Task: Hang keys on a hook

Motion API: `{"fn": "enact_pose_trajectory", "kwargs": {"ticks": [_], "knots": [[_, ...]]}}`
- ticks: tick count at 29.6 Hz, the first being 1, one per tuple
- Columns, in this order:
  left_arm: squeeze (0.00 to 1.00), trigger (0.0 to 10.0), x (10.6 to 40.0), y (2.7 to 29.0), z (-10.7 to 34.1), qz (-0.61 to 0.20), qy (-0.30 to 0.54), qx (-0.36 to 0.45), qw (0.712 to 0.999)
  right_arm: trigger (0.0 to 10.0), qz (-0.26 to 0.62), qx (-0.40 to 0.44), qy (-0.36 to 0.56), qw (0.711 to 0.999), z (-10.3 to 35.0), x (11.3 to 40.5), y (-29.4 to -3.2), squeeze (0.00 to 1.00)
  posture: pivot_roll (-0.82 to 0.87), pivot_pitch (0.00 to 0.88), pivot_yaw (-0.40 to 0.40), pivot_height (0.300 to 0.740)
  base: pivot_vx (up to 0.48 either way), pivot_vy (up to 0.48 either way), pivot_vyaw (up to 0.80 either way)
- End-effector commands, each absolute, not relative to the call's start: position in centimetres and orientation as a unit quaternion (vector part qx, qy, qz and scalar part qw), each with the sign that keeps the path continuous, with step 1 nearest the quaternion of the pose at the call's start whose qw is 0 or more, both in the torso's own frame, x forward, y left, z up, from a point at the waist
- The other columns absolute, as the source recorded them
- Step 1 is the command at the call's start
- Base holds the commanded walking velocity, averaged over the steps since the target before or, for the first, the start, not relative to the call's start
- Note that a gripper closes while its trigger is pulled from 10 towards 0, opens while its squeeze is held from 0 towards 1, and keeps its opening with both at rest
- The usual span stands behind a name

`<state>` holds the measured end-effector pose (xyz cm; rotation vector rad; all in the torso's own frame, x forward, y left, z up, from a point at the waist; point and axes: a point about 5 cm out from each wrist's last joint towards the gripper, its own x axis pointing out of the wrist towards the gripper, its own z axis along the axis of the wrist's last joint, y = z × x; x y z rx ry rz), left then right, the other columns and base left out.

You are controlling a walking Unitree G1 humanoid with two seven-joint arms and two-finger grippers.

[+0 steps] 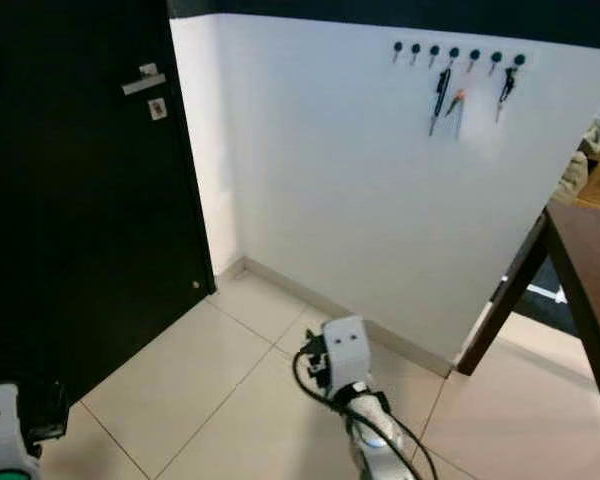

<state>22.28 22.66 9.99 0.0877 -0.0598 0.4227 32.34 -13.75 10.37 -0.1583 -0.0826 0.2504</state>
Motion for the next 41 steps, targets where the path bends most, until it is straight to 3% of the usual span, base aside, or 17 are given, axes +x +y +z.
{"fn": "enact_pose_trajectory", "kwargs": {"ticks": [1, 5, 12, 18, 41], "knots": [[0.0, 10.0, 22.2, 22.2, 10.2, 0.193, -0.035, 0.049, 0.979, 10.0, 0.14, -0.025, -0.019, 0.99, 9.8, 31.6, -13.3, 0.0, -0.11, 0.035, 0.096, 0.74, 0.0, 0.0, 0.0], [0.0, 10.0, 22.0, 21.7, 10.8, 0.192, -0.047, 0.036, 0.98, 10.0, 0.135, 0.026, 0.005, 0.99, 9.6, 30.8, -13.5, 0.0, -0.14, 0.053, 0.093, 0.74, 0.0, 0.0, 0.0], [0.0, 10.0, 21.6, 21.0, 10.5, 0.198, -0.021, 0.042, 0.979, 10.0, 0.063, -0.029, -0.056, 0.996, 10.6, 29.8, -15.4, 0.0, -0.15, 0.039, 0.102, 0.74, 0.0, 0.0, 0.0], [0.0, 10.0, 21.1, 20.8, 8.8, 0.219, 0.001, 0.018, 0.976, 10.0, 0.019, -0.033, -0.047, 0.998, 10.0, 29.2, -16.3, 0.0, -0.17, 0.036, 0.125, 0.74, 0.0, 0.0, 0.0], [0.0, 10.0, 20.9, 19.3, 8.6, 0.209, -0.003, 0.017, 0.978, 10.0, 0.063, -0.084, -0.032, 0.994, 9.7, 28.6, -15.5, 0.0, -0.17, 0.044, 0.062, 0.74, 0.0, 0.0, 0.0]]}}
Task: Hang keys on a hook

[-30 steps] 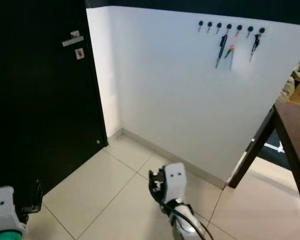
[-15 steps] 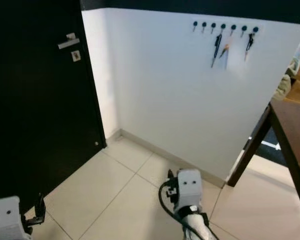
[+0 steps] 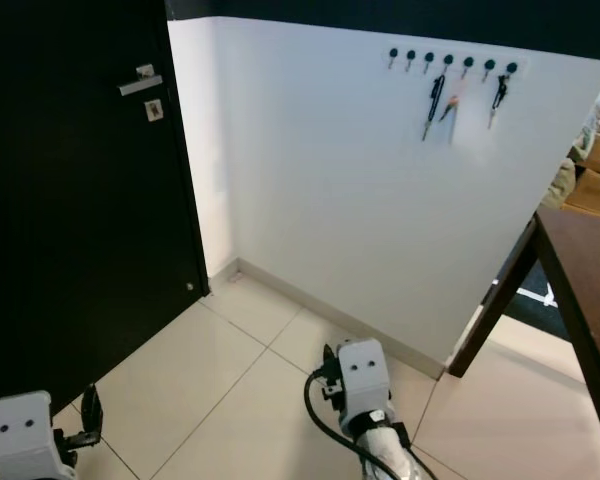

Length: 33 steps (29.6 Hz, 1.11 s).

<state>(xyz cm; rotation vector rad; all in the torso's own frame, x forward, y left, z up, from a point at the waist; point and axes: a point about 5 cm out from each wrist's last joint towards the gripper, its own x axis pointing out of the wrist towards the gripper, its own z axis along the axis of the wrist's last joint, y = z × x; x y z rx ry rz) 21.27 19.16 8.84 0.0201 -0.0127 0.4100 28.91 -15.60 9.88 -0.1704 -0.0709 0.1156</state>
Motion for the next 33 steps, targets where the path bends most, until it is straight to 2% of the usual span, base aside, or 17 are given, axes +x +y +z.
{"fn": "enact_pose_trajectory", "kwargs": {"ticks": [1, 5, 10, 14, 21, 25, 27, 33], "knots": [[0.0, 10.0, 20.9, 19.2, 8.7, 0.209, -0.005, 0.019, 0.978, 10.0, 0.071, -0.087, -0.031, 0.993, 9.7, 28.6, -15.3, 0.0, -0.18, 0.052, 0.024, 0.74, 0.0, 0.0, 0.0], [0.0, 10.0, 21.0, 18.4, 9.2, 0.211, -0.018, 0.033, 0.977, 10.0, 0.094, -0.082, -0.017, 0.992, 9.7, 29.0, -15.4, 0.0, -0.15, 0.061, -0.058, 0.74, 0.0, 0.0, 0.0], [0.0, 10.0, 21.0, 18.1, 9.3, 0.216, -0.02, 0.038, 0.976, 10.0, 0.105, -0.076, -0.008, 0.992, 9.5, 29.3, -15.4, 0.0, -0.14, 0.065, -0.069, 0.74, 0.0, 0.0, 0.0], [0.0, 10.0, 21.0, 18.1, 9.1, 0.219, -0.016, 0.037, 0.975, 10.0, 0.113, -0.081, -0.005, 0.99, 9.5, 29.4, -15.2, 0.0, -0.15, 0.069, -0.065, 0.74, 0.0, 0.0, 0.0], [0.0, 10.0, 20.9, 18.1, 9.9, 0.196, -0.031, 0.045, 0.979, 10.0, 0.109, -0.083, -0.016, 0.99, 9.9, 29.2, -14.9, 0.0, -0.16, 0.085, -0.004, 0.74, 0.0, 0.0, 0.0], [0.0, 10.0, 21.3, 18.7, 10.3, 0.214, -0.033, 0.054, 0.975, 10.0, 0.097, -0.086, -0.017, 0.991, 9.8, 29.1, -15.1, 0.0, -0.17, 0.085, 0.012, 0.74, 0.0, 0.0, 0.0], [0.0, 10.0, 21.5, 18.8, 10.2, 0.215, -0.034, 0.024, 0.976, 10.0, 0.096, -0.083, -0.013, 0.992, 9.7, 29.1, -15.1, 0.0, -0.17, 0.088, 0.021, 0.74, 0.0, 0.0, 0.0], [0.0, 10.0, 21.4, 18.6, 9.9, 0.21, -0.031, 0.022, 0.977, 10.0, 0.1, -0.076, -0.007, 0.992, 9.5, 29.3, -15.0, 0.0, -0.17, 0.087, 0.024, 0.74, 0.0, 0.0, 0.0]]}}
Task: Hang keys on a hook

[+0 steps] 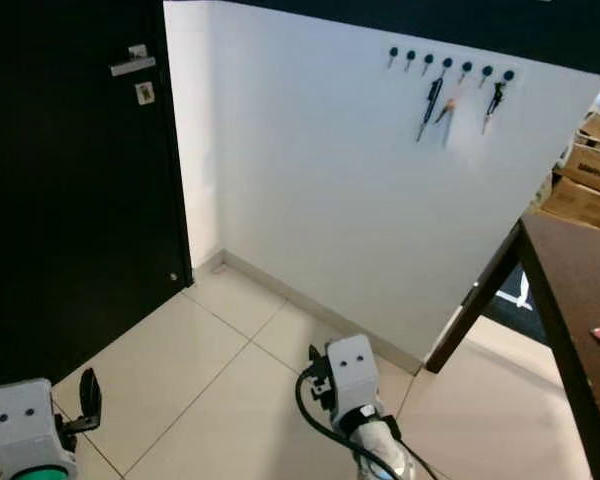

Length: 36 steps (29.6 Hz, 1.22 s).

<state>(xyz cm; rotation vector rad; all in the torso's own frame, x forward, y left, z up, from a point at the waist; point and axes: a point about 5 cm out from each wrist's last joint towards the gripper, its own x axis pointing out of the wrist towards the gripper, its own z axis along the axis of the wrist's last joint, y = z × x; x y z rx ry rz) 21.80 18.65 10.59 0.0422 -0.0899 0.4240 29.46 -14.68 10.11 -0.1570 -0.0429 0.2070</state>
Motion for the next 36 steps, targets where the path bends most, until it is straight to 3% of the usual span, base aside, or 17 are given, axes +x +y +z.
{"fn": "enact_pose_trajectory", "kwargs": {"ticks": [1, 14, 36], "knots": [[0.0, 10.0, 21.42, 18.57, 9.87, 0.207, -0.03, 0.021, 0.978, 10.0, 0.101, -0.074, -0.005, 0.992, 9.52, 29.26, -14.94, 0.0, -0.17, 0.087, 0.024, 0.74, 0.0, 0.0, 0.0], [0.0, 10.0, 21.46, 18.42, 9.94, 0.212, -0.035, 0.037, 0.976, 10.0, 0.104, -0.075, 0.001, 0.992, 9.44, 29.34, -14.89, 0.0, -0.16, 0.09, 0.016, 0.74, 0.0, 0.0, 0.0], [0.0, 10.0, 21.81, 18.24, 9.84, 0.205, -0.035, 0.032, 0.977, 10.0, 0.103, -0.076, 0.006, 0.992, 9.45, 29.61, -14.97, 0.0, -0.16, 0.086, 0.01, 0.74, 0.0, 0.0, -0.8]]}}
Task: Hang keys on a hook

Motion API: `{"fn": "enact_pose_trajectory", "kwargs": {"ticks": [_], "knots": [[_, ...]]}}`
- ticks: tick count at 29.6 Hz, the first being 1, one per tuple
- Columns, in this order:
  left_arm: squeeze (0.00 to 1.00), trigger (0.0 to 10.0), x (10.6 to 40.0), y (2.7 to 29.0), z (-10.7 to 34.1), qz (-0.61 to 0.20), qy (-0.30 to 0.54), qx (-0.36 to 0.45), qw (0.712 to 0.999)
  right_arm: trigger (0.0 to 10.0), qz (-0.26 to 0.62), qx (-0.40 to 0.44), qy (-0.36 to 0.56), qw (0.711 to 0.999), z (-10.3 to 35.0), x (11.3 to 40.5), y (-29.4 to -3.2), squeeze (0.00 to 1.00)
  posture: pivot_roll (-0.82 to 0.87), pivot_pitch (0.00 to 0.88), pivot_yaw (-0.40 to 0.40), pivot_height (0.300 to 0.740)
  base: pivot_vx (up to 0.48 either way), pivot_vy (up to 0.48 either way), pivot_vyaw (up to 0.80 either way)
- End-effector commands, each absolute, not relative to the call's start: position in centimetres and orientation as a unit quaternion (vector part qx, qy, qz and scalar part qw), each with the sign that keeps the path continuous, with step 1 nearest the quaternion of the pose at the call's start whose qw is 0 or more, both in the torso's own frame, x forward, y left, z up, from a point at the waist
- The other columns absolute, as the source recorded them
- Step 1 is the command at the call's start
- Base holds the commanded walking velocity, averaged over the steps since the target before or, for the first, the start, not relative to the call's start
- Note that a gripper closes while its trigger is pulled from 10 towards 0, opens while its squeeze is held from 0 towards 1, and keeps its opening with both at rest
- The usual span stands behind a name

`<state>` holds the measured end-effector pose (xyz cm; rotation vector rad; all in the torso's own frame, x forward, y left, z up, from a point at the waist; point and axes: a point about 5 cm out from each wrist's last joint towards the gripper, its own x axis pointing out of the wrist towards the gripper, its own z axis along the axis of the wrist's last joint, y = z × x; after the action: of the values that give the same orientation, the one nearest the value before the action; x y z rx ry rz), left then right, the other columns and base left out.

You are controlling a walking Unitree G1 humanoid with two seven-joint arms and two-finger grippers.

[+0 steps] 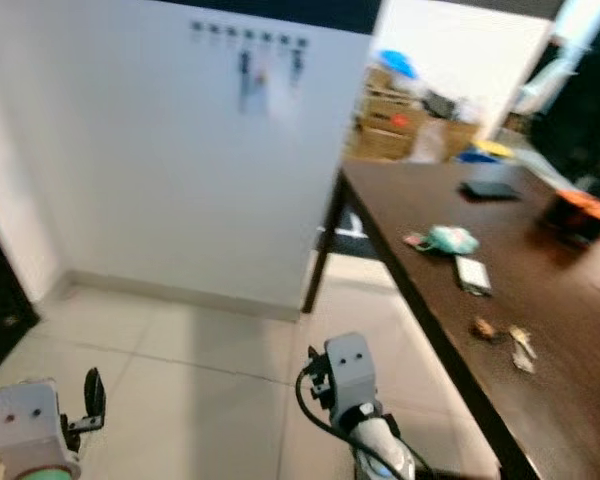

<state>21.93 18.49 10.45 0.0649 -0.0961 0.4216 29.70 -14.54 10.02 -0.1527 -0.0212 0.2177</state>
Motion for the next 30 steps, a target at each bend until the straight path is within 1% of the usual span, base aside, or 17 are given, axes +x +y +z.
{"fn": "enact_pose_trajectory", "kwargs": {"ticks": [1, 30], "knots": [[0.0, 10.0, 21.82, 18.24, 9.85, 0.205, -0.035, 0.033, 0.978, 10.0, 0.103, -0.076, 0.006, 0.992, 9.45, 29.62, -14.97, 0.0, -0.16, 0.086, 0.01, 0.74, 0.0, 0.0, -0.8], [0.0, 10.0, 22.02, 18.17, 9.88, 0.202, -0.037, 0.027, 0.978, 10.0, 0.102, -0.08, 0.006, 0.992, 9.5, 29.79, -15.03, 0.0, -0.17, 0.088, 0.01, 0.74, 0.0, 0.0, -0.8]]}}
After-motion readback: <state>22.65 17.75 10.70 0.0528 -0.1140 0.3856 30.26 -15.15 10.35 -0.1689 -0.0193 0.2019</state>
